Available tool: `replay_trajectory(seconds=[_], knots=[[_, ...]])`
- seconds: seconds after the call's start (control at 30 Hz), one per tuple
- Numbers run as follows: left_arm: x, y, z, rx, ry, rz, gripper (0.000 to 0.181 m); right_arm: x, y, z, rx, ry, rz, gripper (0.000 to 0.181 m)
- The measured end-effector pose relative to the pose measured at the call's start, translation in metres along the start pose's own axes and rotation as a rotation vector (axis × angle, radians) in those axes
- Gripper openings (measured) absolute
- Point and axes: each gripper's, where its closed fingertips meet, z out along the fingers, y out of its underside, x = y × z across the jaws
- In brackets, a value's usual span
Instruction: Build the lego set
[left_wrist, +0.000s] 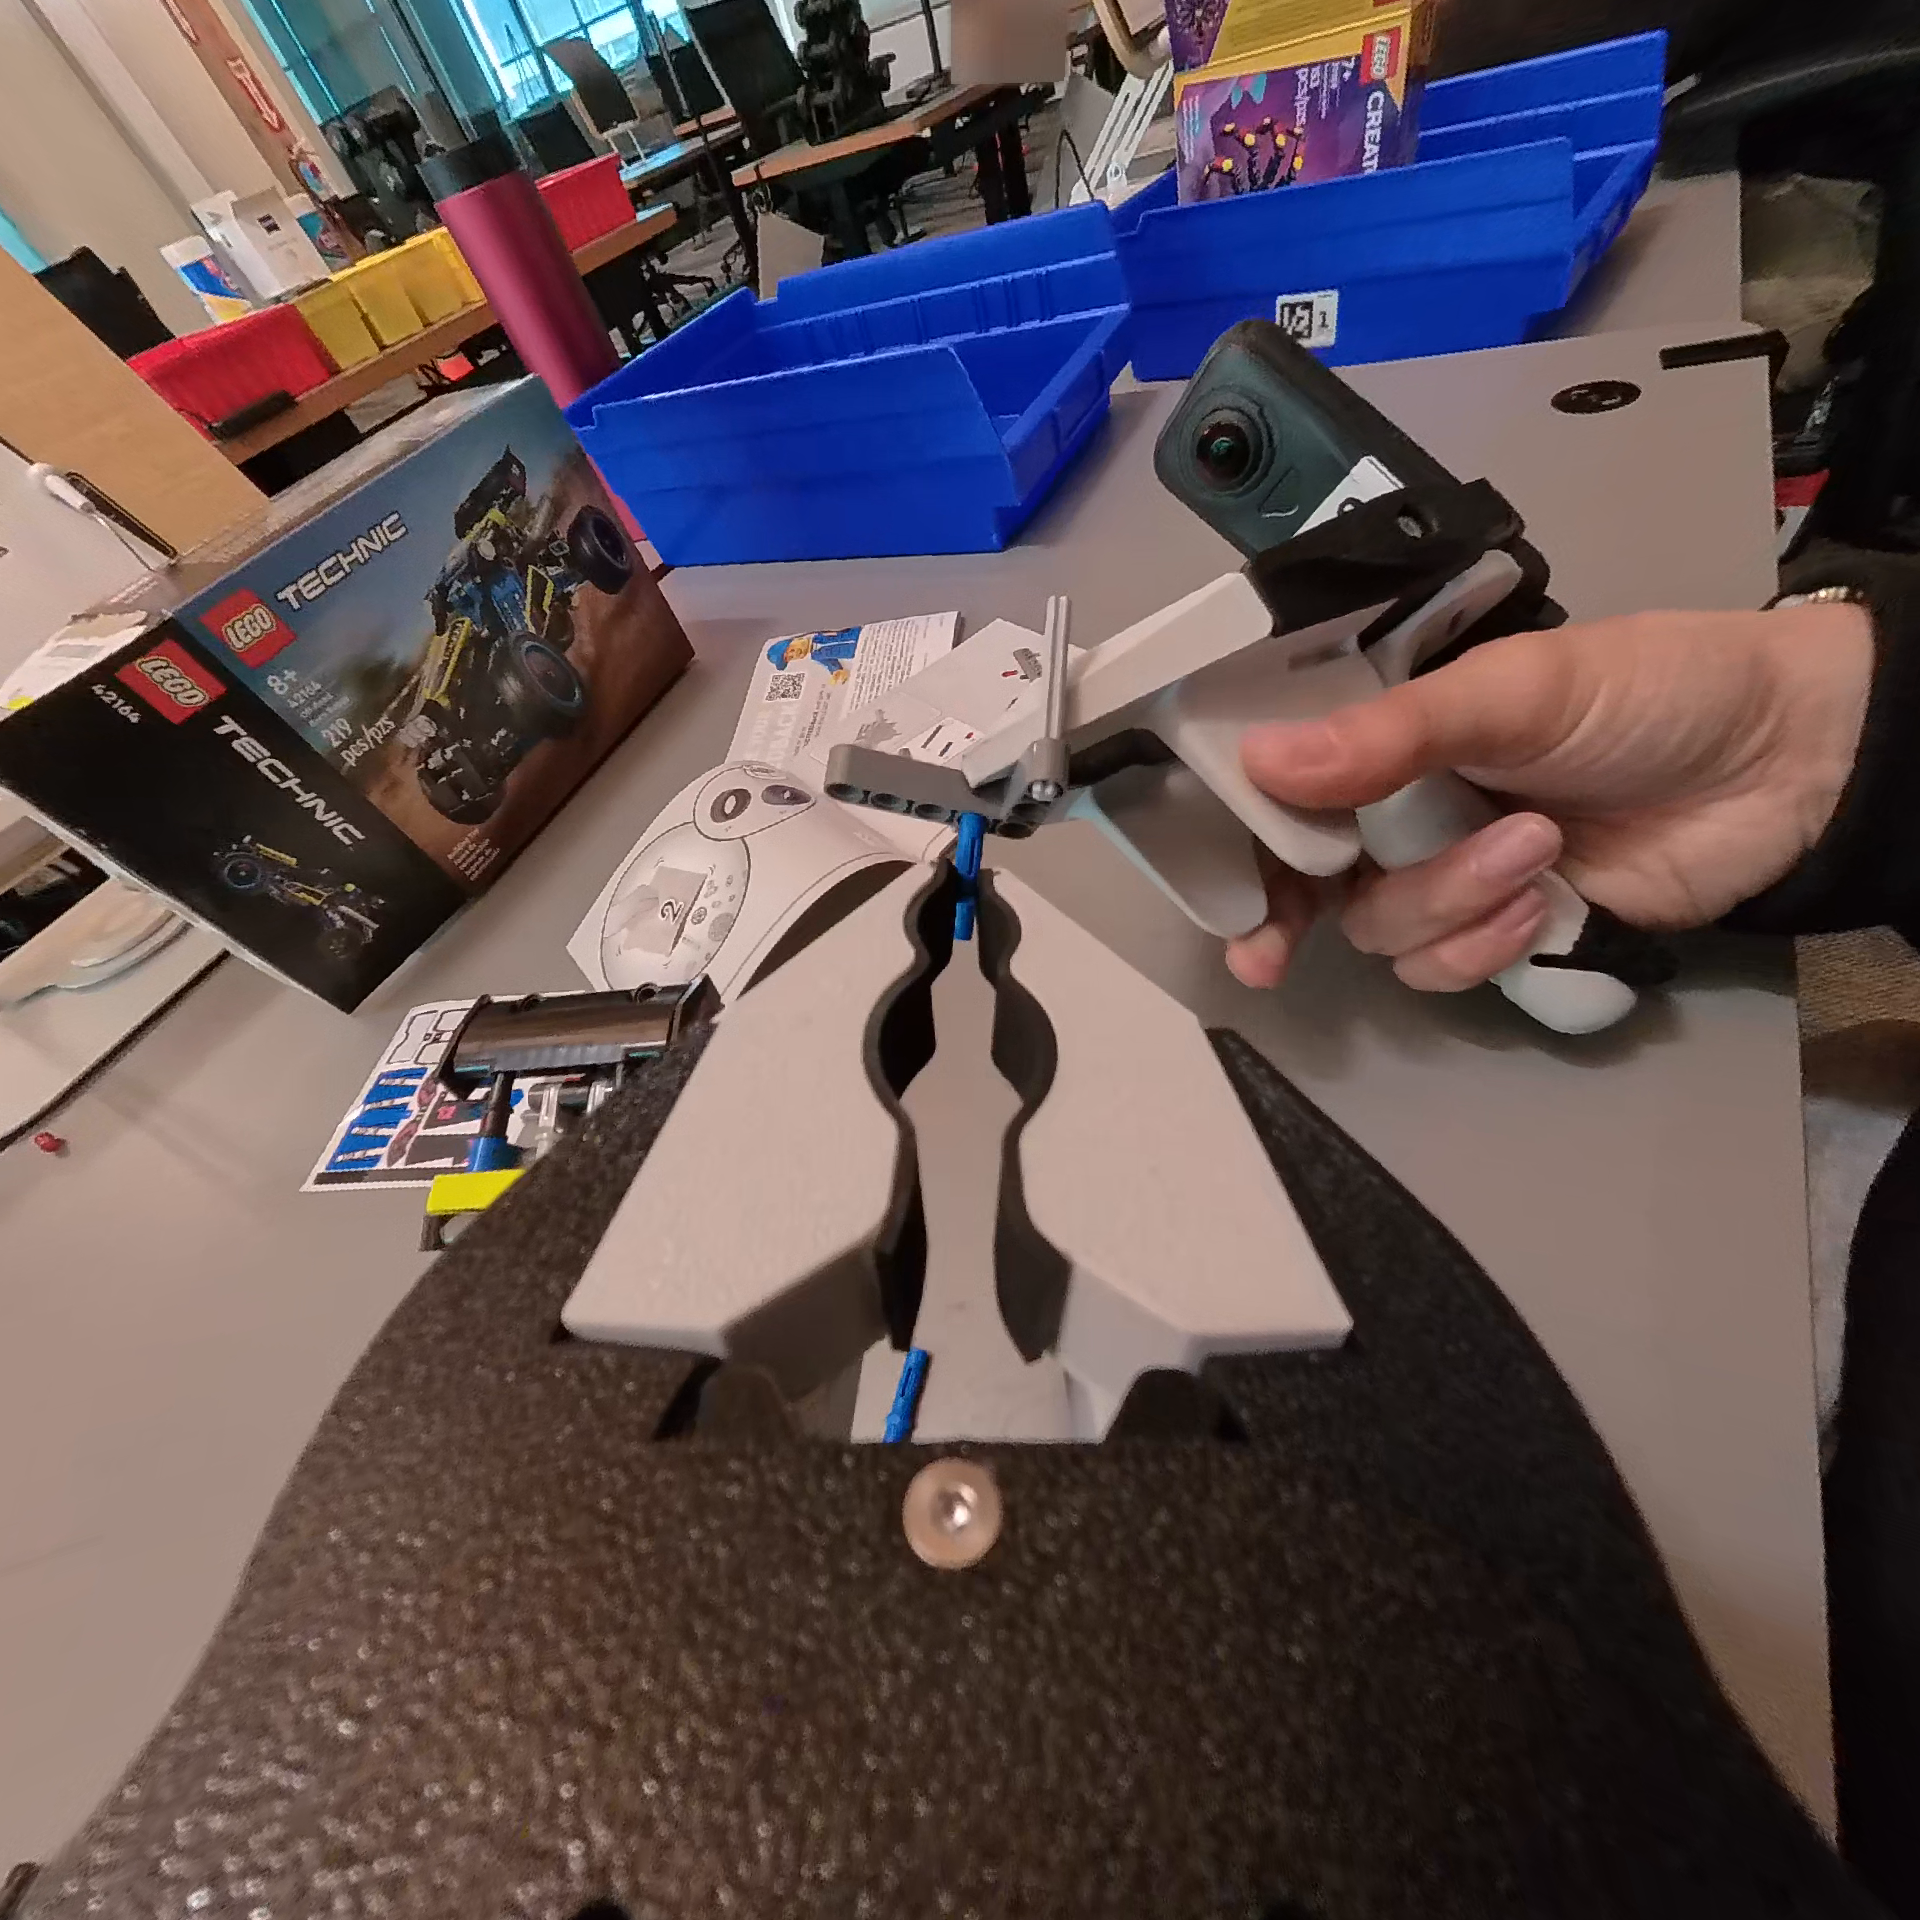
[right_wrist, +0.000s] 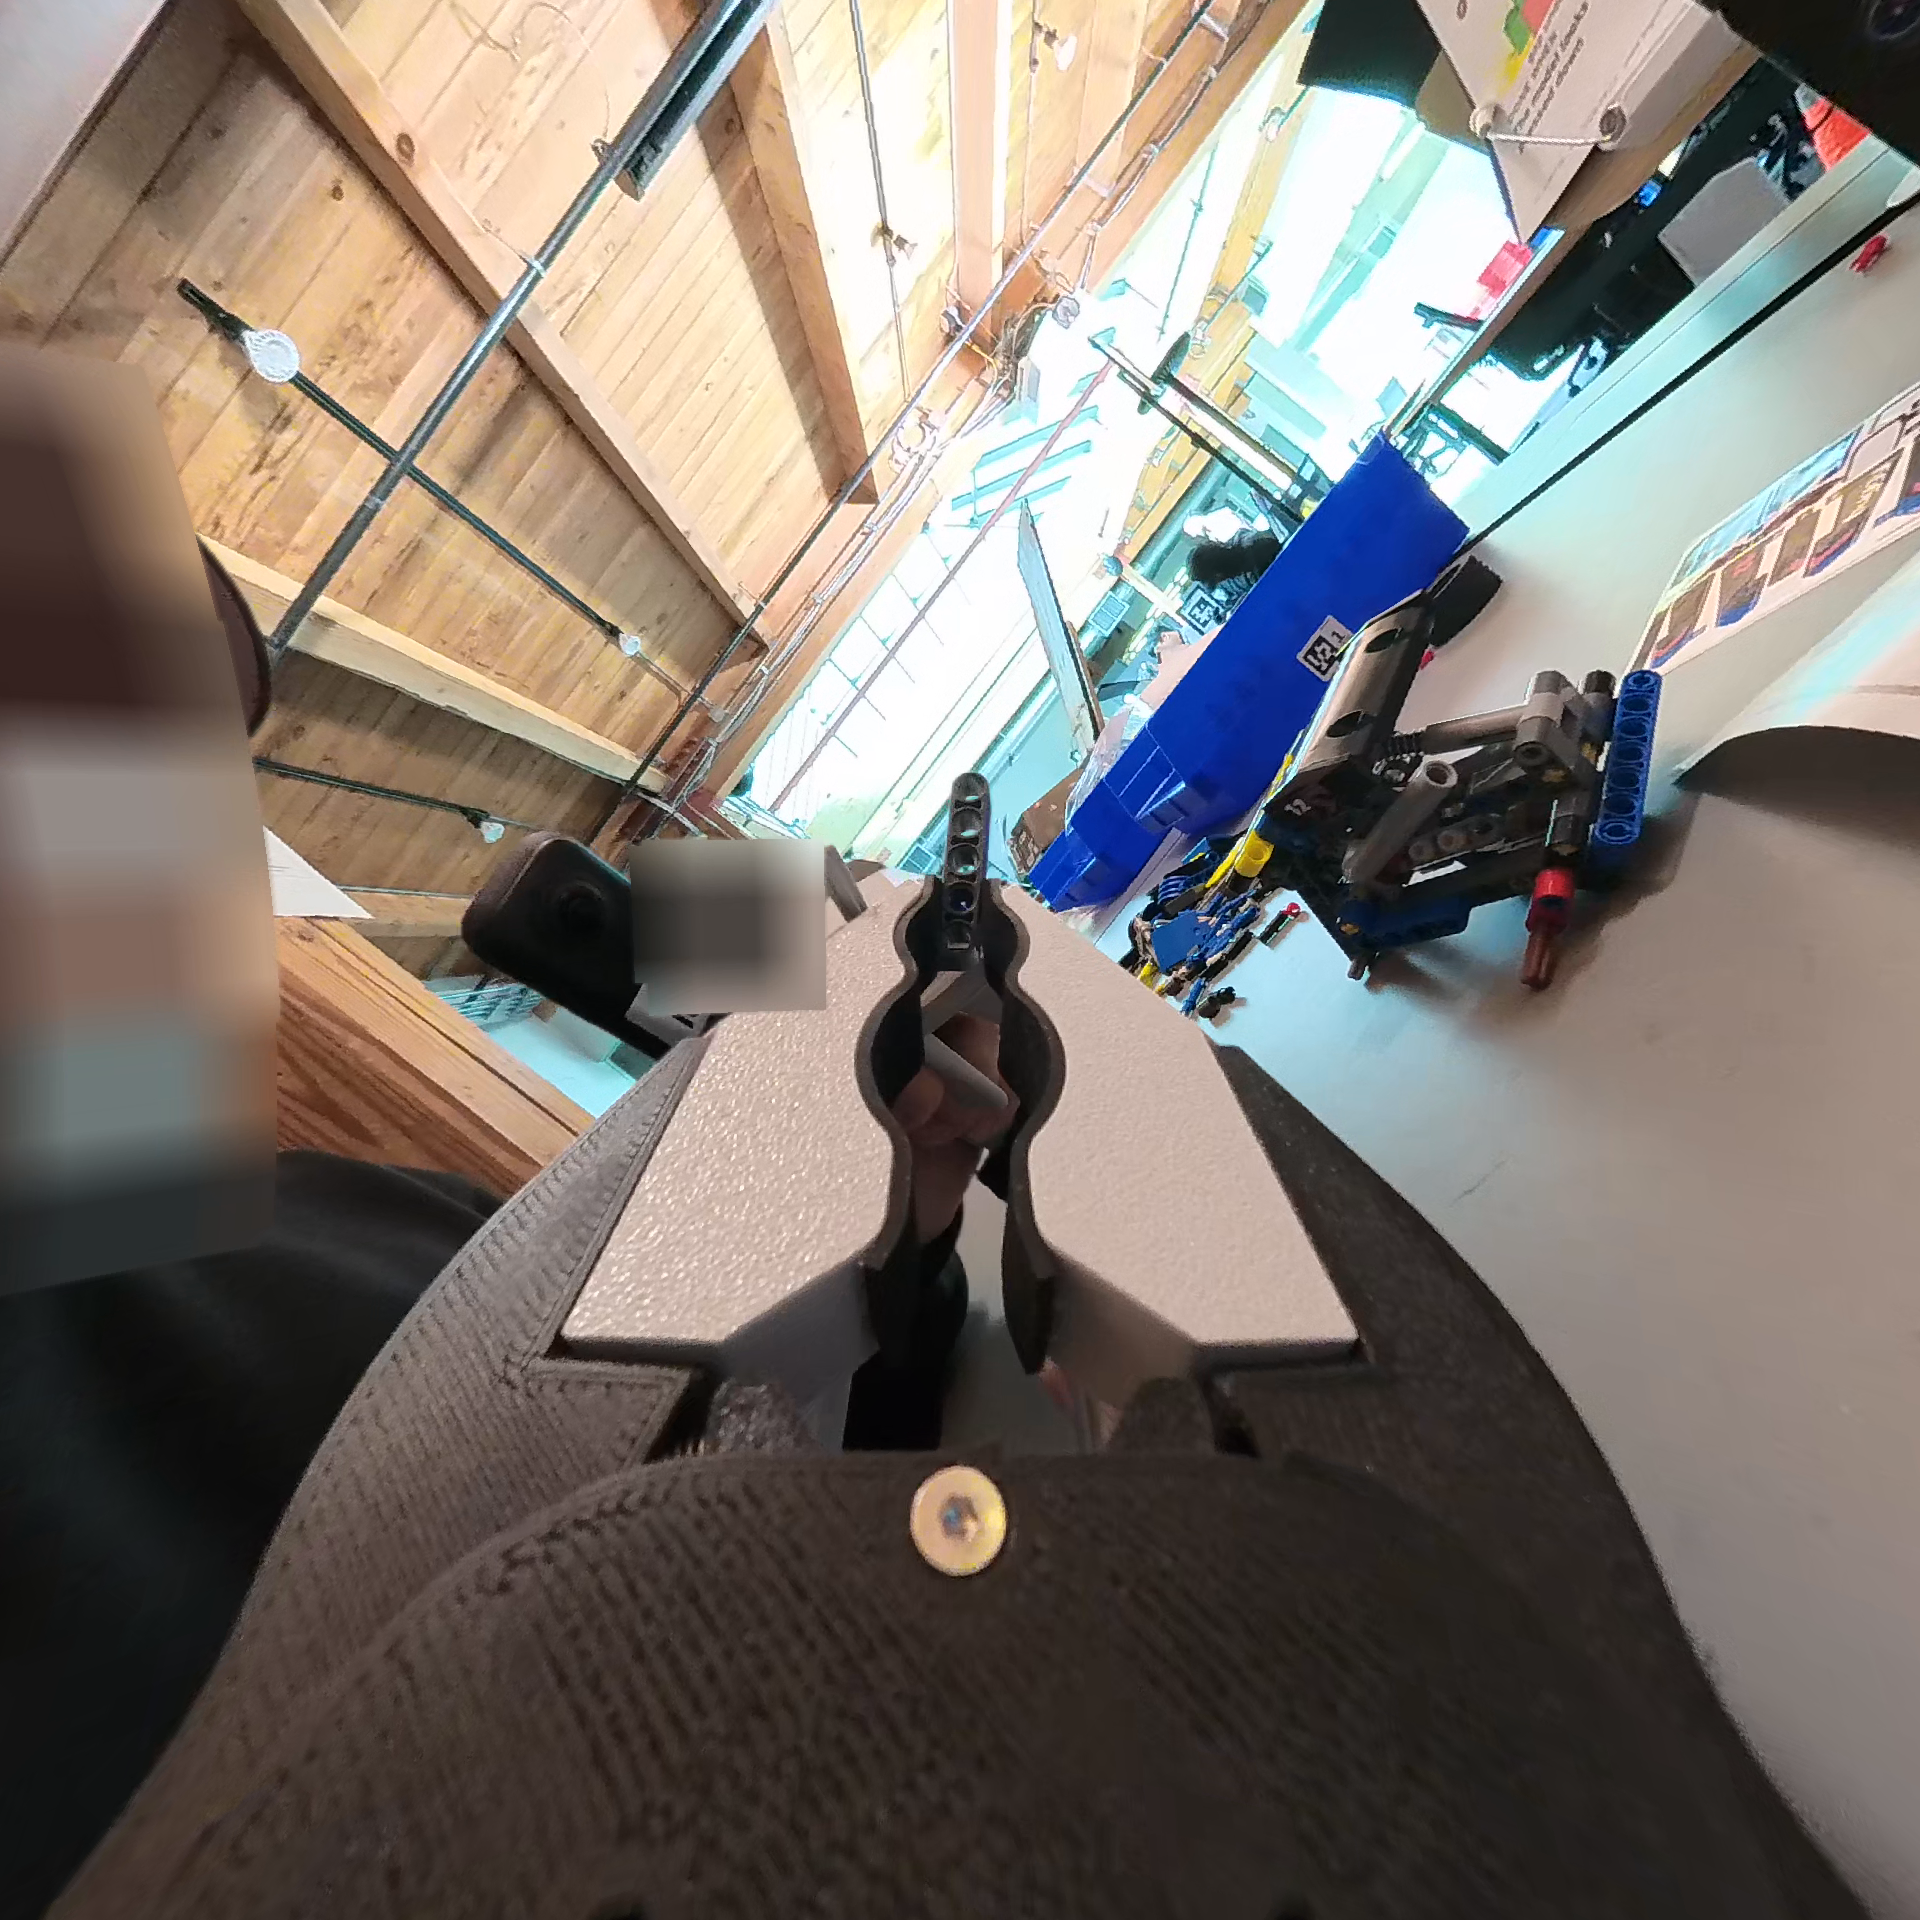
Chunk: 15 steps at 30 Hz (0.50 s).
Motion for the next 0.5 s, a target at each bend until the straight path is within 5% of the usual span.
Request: replay_trajectory(seconds=[0.5], knots=[[-0.0056,0.0062,-0.0079,-0.253,-0.213,0.359,0.0,0.0025,0.0085,0.0038,-0.041,0.086,-0.13,0.007]])
